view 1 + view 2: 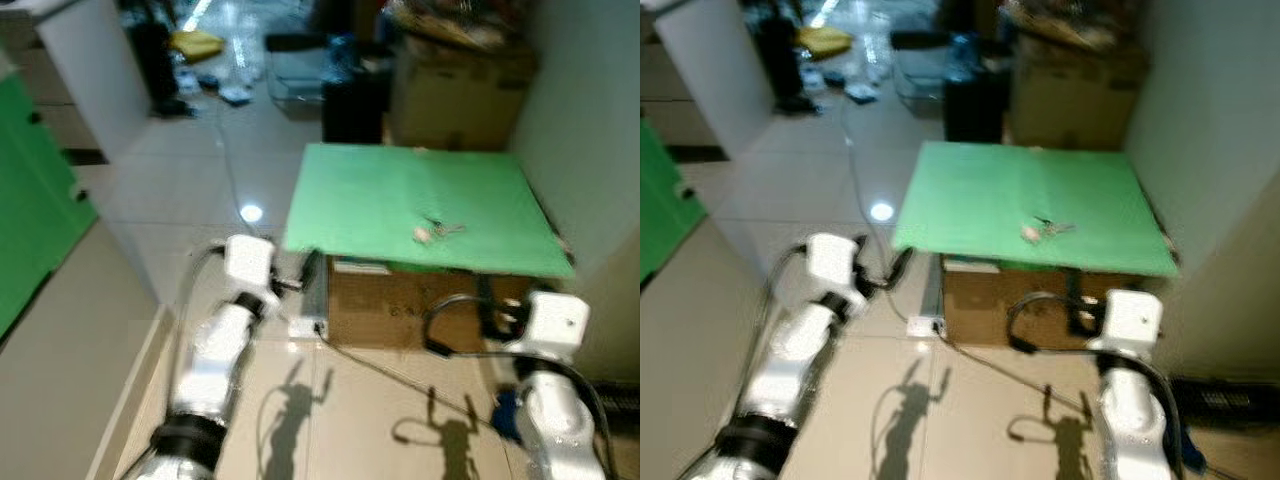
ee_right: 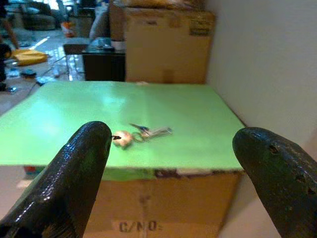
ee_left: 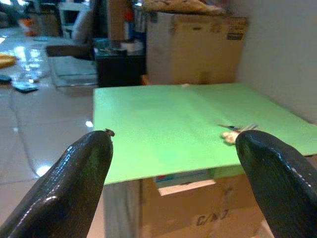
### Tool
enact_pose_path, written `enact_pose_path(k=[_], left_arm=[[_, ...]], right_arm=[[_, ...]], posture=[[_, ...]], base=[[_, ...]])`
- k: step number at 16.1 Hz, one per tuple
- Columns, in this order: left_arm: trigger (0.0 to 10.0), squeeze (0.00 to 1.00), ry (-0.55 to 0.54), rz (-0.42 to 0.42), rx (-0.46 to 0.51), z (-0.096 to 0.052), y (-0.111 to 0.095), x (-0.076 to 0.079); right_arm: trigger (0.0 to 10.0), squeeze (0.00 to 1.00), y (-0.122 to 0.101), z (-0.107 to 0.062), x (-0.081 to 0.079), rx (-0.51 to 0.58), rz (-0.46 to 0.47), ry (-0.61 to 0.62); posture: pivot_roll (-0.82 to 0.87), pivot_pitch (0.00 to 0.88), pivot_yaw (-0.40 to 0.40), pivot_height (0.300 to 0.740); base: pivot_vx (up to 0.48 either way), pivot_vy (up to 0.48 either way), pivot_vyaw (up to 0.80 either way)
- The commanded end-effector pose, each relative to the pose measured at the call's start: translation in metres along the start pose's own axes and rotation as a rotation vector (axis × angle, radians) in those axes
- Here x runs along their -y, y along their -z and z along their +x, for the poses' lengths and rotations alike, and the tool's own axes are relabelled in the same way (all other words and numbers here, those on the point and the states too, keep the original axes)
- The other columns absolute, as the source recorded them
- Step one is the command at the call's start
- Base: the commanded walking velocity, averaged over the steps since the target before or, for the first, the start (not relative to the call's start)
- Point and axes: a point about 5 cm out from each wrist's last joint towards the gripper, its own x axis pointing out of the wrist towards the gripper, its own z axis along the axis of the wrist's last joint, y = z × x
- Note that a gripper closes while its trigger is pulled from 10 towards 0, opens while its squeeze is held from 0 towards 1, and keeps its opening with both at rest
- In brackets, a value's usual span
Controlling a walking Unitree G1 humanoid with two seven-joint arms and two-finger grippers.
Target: Hang keys on a hook
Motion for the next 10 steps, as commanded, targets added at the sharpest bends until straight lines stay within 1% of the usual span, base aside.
enact_pose_path(k=[1, 3, 7, 10], left_arm=[[10.0, 0.00, -0.024, 0.017, 0.013, -0.006, -0.003, -0.011], [10.0, 0.00, -0.008, 0.016, 0.015, -0.005, -0.004, -0.010], [10.0, 0.00, 0.046, 0.017, 0.024, -0.001, -0.005, -0.001], [10.0, 0.00, 0.065, 0.016, 0.020, -0.001, -0.005, 0.001]], right_arm=[[10.0, 0.00, -0.002, 0.002, -0.009, 0.005, 0.007, -0.028], [10.0, 0.00, -0.003, 0.003, -0.009, 0.006, 0.002, -0.030], [10.0, 0.00, -0.006, 0.004, -0.010, 0.018, 0.003, -0.030], [10.0, 0.00, -0.005, 0.001, -0.010, 0.016, 0.004, -0.026]], posture=[[-0.14, 0.000, 0.039, 0.740], [-0.15, 0.000, 0.043, 0.740], [-0.16, 0.000, 0.060, 0.740], [-0.16, 0.000, 0.066, 0.740]], base=[[0.480, 0.000, 0.00], [0.480, 0.000, 0.00], [0.480, 0.000, 0.00], [0.480, 0.000, 0.00]])
